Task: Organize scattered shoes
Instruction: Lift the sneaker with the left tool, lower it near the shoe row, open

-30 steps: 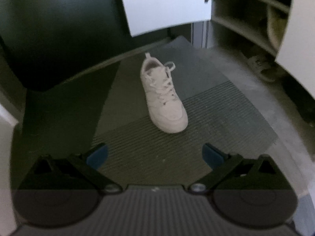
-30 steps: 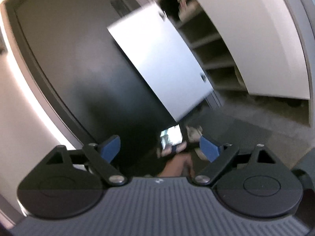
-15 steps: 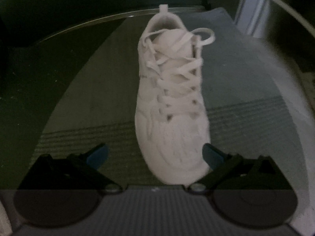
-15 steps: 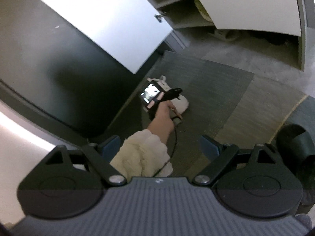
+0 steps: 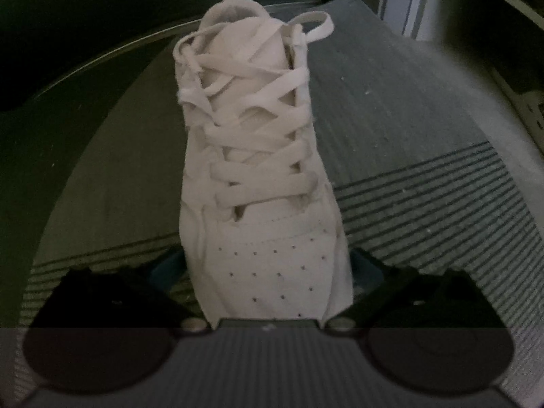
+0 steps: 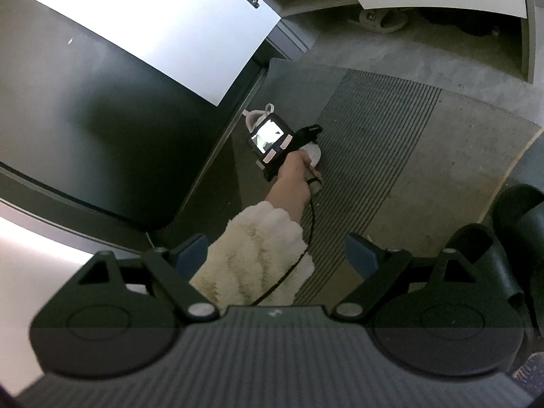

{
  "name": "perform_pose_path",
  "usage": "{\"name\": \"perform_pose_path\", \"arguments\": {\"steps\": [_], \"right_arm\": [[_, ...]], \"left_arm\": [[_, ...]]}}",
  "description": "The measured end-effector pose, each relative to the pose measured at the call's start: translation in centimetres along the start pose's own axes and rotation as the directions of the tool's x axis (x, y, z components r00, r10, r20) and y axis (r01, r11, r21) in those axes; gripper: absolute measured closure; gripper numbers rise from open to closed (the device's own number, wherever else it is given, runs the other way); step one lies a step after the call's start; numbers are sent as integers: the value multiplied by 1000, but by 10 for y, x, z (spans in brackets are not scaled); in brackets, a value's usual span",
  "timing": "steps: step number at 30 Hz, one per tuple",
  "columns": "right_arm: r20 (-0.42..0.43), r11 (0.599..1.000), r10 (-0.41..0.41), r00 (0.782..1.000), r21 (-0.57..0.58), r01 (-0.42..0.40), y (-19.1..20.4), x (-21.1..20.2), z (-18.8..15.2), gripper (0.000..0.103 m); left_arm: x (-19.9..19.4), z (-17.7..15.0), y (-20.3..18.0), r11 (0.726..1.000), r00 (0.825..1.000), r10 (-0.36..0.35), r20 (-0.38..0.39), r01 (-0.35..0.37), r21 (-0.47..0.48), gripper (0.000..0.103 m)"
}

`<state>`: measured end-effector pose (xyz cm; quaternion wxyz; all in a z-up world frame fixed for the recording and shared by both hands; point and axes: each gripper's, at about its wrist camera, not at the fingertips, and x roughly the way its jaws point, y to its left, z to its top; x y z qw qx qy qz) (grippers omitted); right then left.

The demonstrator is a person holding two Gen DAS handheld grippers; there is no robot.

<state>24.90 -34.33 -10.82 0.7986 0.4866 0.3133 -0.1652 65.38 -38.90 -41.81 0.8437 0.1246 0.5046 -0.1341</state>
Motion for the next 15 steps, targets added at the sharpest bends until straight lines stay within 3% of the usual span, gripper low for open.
{"name": "perform_pose_path", "arguments": {"steps": [4,9,15], "right_arm": [[-12,999,28,1000,30,-28,-8,-4,6,13],[7,997,71,997,43,-71,-11,-17,12,13],[10,988,146,989,48,-146,-2,-47,-10,13]], "left_arm": [[-12,-5,16,999,1000,-22,-9,21,-33,5],[-64,-26,45,999,999,-33,-13,34,29,6],[-123,-68,80,997,999,-23,-41,26,71,6]]}}
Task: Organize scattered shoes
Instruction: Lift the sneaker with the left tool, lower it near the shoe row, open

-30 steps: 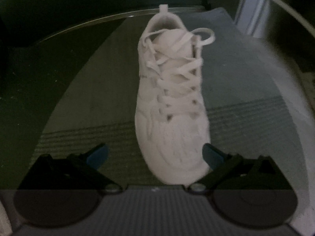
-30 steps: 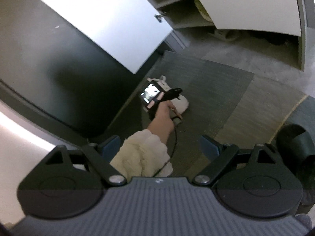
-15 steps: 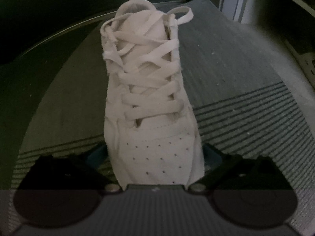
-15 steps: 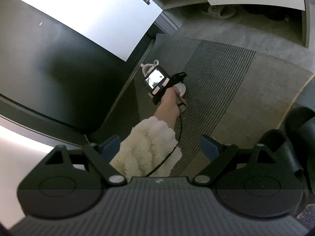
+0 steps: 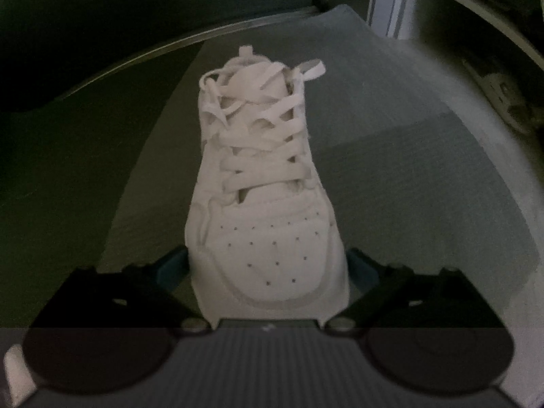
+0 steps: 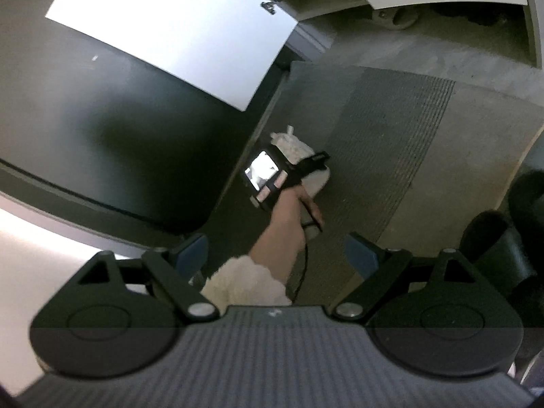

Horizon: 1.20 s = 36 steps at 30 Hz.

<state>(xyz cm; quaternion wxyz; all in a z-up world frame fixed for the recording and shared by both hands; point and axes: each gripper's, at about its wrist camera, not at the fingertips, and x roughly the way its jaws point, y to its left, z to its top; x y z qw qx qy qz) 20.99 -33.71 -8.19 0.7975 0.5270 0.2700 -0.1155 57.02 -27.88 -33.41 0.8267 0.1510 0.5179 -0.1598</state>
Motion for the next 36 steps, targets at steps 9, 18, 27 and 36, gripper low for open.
{"name": "perform_pose_path", "arguments": {"steps": [9,18,27,36], "right_arm": [[32,994,90,995,-67,-87,18,-69,-38,12],[52,989,65,997,-134,-58,4,-125,-54,12],[42,978,61,997,-201,-51,2,-140,-56,12],[-8,989,100,995,-106,-100,-12,-136,-56,12]], "left_arm": [[-65,-119,43,998,997,-43,-65,40,-47,6],[-62,-222,56,997,975,-43,-220,27,-74,6],[-74,-231,66,999,959,37,-281,-37,6,7],[-173,-227,59,988,965,17,-263,24,151,6]]}}
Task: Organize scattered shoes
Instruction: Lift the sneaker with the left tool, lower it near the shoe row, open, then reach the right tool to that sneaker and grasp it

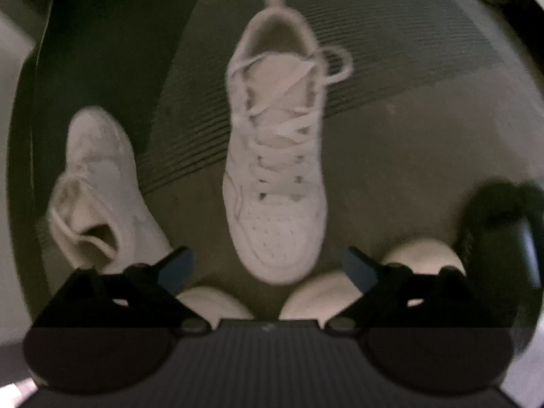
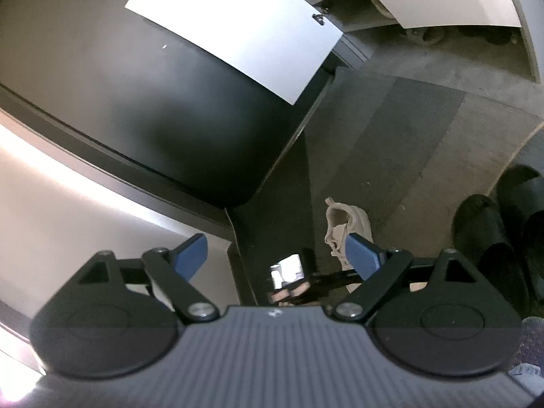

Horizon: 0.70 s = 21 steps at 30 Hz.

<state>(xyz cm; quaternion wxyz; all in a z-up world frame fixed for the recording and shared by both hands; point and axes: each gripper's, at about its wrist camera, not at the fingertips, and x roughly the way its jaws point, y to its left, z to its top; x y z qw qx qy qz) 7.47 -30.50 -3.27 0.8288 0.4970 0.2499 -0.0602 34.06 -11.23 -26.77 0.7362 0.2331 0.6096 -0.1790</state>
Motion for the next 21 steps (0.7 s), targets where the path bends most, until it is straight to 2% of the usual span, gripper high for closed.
{"name": "perform_pose_path", "arguments": {"steps": [3,7,10,12,14,16,17,19,21], "right_arm": [[-1,1000,-11,1000,-10,11,3,2,-2,12],[2,999,-14,1000,-43,15,11,5,-6,13],[6,998,-25,1000,-56,26,14,5,-10,12],[18,998,-38,999,-59,39,16,2,-13,13],[49,996,-71,996,-57,73,17,-1,-14,13],[92,990,-120,988,-56,126,17,-5,-14,13],[104,987,-141,985,-62,148,18,-6,-15,13],[128,979,-182,975,-73,192,18,-8,-16,13],[109,975,-188,976,-101,199,22,-6,-19,13]], "left_arm": [[-56,-17,-10,995,998,-22,52,16,99,5],[-114,-25,-14,993,992,-69,101,59,106,5],[-163,-34,-13,990,975,-127,181,115,78,4],[-190,-40,-6,982,957,-191,217,184,49,4],[-218,-50,2,975,940,-218,264,222,16,4],[-244,-59,10,973,923,-218,316,231,-5,4],[-261,-65,15,977,913,-197,356,212,-1,4],[-288,-72,24,996,902,-82,424,93,-6,2],[-301,-76,33,998,887,-39,460,62,-34,1]]}}
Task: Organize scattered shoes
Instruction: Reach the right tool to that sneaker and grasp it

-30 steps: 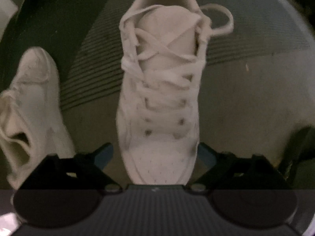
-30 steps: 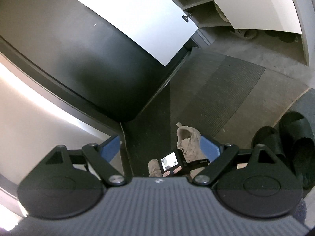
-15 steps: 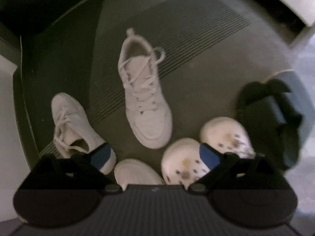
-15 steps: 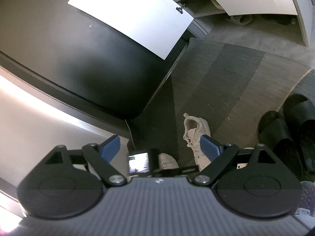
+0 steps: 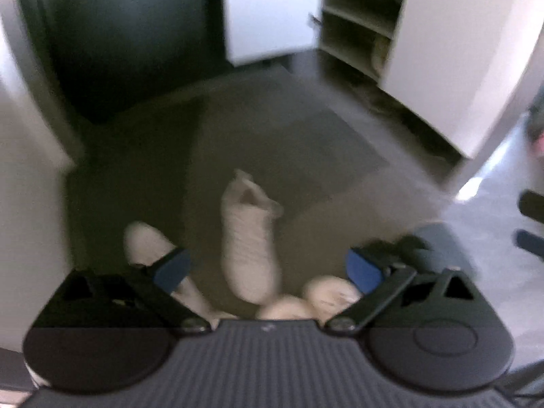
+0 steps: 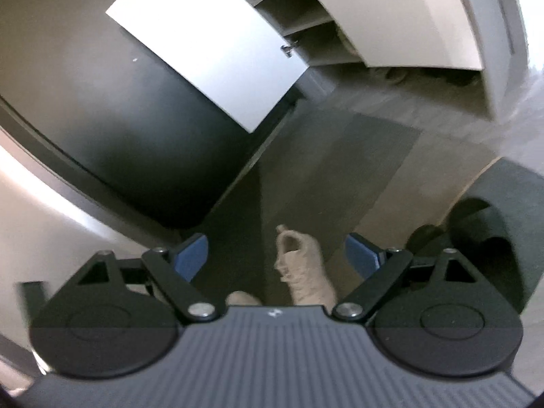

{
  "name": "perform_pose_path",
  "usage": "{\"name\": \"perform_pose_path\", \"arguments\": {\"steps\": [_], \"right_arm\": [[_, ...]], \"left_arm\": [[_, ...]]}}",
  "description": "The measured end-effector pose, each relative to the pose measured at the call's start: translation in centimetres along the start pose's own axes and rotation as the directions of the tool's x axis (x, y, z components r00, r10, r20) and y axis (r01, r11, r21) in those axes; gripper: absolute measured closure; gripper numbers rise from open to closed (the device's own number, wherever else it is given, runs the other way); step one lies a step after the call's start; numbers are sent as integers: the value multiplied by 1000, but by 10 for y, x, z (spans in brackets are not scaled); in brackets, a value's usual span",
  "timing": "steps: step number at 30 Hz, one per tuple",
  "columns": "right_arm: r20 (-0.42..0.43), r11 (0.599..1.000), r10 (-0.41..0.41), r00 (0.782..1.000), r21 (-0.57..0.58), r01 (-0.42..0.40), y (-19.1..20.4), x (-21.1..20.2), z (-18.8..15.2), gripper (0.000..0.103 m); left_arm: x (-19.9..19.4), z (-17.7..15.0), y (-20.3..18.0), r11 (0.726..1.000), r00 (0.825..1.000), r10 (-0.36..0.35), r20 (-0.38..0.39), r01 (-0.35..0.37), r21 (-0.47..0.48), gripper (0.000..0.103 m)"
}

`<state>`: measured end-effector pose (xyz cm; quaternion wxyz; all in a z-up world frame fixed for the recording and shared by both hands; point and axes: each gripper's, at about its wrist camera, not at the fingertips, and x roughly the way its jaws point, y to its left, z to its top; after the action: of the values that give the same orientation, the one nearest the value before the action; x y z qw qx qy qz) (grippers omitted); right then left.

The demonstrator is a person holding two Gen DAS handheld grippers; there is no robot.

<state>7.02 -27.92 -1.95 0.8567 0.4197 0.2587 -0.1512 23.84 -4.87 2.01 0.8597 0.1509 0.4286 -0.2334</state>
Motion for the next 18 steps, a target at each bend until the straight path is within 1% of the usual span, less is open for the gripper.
{"name": "perform_pose_path", "arguments": {"steps": [1,2,3,4,6,9,11,12,13,14,15,16,17,18], "right_arm": [[-10,1000,3,1000,-17,-3,3,1,-1,13],[-20,999,6,1000,-33,-6,5,1,-3,13],[-36,996,13,999,-82,-16,13,2,-8,13],[-54,991,20,998,-131,-27,20,3,-13,13],[-82,984,45,996,-170,-58,28,5,-19,13],[-138,965,83,987,-238,-115,43,15,-28,13],[-191,923,103,976,-346,-165,60,30,-31,13],[-200,904,101,974,-390,-174,67,33,-32,13],[-208,836,90,974,-516,-187,83,41,-37,13],[-213,750,77,974,-631,-198,99,50,-42,13],[-222,644,62,973,-736,-209,113,61,-50,13],[-236,516,44,971,-827,-224,125,74,-58,14],[-245,364,25,969,-901,-237,137,92,-68,14],[-249,280,18,968,-929,-243,140,102,-74,14]], "left_arm": [[-9,2,7,999,1000,9,26,-8,-32,1],[-24,3,19,994,997,18,71,-10,-109,1],[-32,3,26,988,995,23,96,-8,-153,1],[-39,3,30,984,993,26,111,-6,-180,1],[-52,5,40,970,991,10,134,23,-242,1],[-66,8,46,965,984,30,178,18,-260,1],[-67,8,51,965,981,45,189,7,-264,1],[-68,8,53,963,981,47,189,6,-268,1],[-69,8,58,959,982,35,183,18,-283,1],[-69,8,64,952,983,22,181,35,-304,1],[-69,8,70,944,983,10,181,51,-326,1],[-69,7,76,936,983,-3,181,66,-347,1],[-69,6,83,929,982,2,190,69,-363,0],[-70,5,89,923,979,12,202,66,-378,0]]}}
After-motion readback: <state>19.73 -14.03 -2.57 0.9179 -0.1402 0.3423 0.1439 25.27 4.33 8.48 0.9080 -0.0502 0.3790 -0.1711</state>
